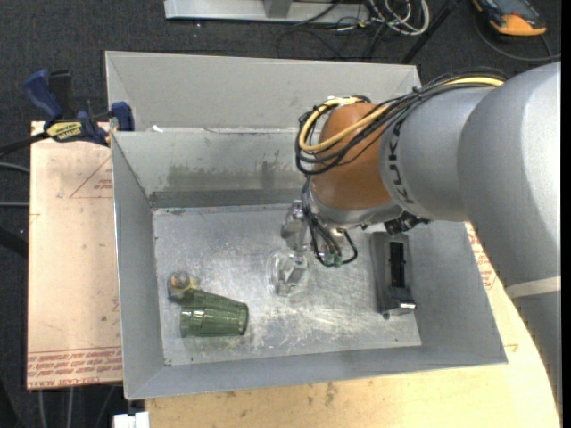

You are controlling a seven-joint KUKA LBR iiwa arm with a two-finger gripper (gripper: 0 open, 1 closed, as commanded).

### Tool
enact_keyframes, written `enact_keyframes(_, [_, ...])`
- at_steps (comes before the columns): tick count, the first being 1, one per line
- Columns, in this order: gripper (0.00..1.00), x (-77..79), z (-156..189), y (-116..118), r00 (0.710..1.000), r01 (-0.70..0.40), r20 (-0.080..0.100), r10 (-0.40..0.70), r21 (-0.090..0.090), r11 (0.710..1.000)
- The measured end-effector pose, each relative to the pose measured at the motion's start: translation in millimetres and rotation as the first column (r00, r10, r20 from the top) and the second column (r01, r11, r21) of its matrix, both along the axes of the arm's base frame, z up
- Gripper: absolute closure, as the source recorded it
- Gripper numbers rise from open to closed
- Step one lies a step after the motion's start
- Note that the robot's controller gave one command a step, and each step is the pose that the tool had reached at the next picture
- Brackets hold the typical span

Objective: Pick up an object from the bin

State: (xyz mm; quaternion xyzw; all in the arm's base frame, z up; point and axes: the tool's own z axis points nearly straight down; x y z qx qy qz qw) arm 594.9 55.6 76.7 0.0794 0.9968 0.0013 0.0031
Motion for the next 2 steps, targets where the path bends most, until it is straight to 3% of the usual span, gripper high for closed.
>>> enact_keyframes(1, [1.0, 0.1, 7.6, -2.5, 1.0, 0.002, 0.0, -0.002, -0.001, 1.0])
enact_keyframes(2, [1.0, 0.1, 7.6, -2.5, 1.0, 0.002, 0.0, -0.002, -0.001, 1.0])
